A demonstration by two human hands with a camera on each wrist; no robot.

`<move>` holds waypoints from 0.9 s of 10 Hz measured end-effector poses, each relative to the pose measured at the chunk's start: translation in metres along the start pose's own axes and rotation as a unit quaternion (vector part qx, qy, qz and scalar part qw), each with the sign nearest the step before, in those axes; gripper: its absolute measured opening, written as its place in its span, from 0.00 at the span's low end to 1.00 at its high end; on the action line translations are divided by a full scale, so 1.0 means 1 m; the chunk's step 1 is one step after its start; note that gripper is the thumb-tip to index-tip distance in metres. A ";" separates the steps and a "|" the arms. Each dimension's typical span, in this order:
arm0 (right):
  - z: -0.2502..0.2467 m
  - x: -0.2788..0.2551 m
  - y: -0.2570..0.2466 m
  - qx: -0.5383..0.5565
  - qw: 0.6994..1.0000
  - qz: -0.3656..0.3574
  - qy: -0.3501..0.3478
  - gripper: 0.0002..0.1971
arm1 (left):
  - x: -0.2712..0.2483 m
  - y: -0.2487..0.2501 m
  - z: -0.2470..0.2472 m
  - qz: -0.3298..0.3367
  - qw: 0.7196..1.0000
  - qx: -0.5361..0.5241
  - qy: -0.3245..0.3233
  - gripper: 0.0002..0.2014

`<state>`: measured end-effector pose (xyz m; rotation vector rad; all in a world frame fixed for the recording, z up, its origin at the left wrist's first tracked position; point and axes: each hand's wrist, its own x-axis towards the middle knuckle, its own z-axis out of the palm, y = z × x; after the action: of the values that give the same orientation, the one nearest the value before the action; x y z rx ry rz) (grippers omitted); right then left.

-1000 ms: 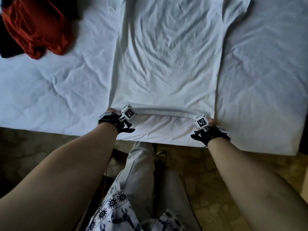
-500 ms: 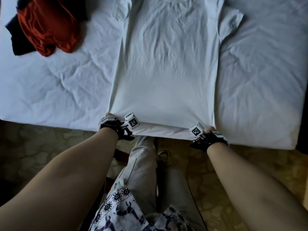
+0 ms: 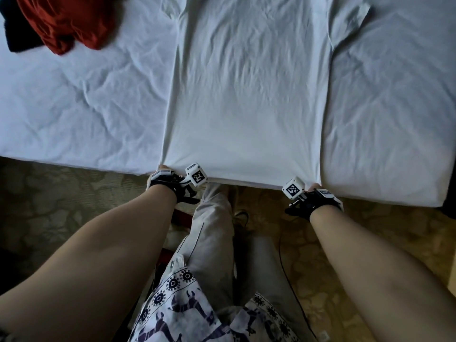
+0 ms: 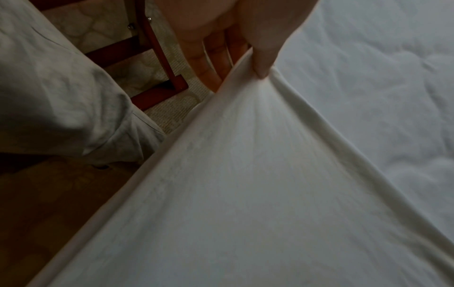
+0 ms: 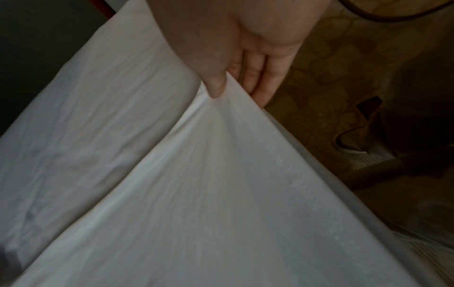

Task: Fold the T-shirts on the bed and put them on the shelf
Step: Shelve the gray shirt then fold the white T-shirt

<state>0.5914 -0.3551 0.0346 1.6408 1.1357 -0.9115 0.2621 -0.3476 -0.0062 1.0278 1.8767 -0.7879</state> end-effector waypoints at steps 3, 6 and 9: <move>0.020 0.036 0.008 0.161 0.987 0.010 0.008 0.20 | -0.010 0.001 0.001 0.137 0.952 0.273 -0.004 0.37; 0.008 0.048 0.002 0.733 0.679 -0.025 -0.010 0.16 | -0.028 0.057 -0.017 -0.020 0.762 -0.635 -0.126 0.23; -0.084 0.037 0.020 0.821 0.568 -0.041 -0.031 0.10 | -0.069 0.135 -0.098 0.055 0.752 -0.648 -0.107 0.12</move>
<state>0.6275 -0.2690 0.0324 2.8122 -0.1124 -2.4423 0.3657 -0.2295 0.0824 0.0995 1.5705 0.5122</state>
